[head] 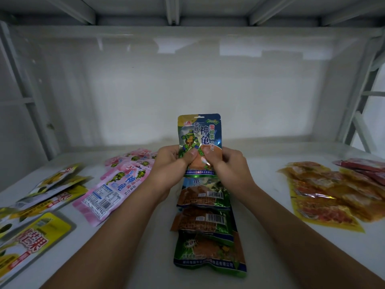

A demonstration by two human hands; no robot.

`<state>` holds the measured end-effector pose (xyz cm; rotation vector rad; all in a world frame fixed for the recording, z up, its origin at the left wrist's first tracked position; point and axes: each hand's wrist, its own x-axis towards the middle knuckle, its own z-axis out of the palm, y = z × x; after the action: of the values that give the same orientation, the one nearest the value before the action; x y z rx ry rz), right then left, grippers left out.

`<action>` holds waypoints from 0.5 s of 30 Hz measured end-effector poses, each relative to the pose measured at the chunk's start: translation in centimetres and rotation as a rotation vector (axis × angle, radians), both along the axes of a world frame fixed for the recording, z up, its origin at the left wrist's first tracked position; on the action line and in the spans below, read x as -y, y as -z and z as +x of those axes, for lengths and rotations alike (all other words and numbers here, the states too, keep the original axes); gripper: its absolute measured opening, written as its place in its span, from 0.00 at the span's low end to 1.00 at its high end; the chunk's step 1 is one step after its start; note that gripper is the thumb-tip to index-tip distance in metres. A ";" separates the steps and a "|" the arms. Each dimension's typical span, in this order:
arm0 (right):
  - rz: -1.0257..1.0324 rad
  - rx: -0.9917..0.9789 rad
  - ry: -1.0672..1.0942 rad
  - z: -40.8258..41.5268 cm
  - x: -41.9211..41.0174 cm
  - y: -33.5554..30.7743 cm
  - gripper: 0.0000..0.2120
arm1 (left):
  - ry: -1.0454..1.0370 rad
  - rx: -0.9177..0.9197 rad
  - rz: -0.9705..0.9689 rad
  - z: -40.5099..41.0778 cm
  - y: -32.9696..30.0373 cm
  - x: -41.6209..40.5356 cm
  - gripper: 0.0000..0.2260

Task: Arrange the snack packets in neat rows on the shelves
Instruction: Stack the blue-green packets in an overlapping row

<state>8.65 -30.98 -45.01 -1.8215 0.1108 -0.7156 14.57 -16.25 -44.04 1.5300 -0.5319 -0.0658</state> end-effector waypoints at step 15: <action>-0.214 -0.162 0.209 0.8 1.1 2.1 0.20 | -0.309 0.383 0.625 1.1 2.0 0.0 0.22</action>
<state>9.43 -32.03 -47.08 -2.0932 0.3464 -0.7467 15.70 -16.23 -46.07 2.2432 -0.6008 0.3354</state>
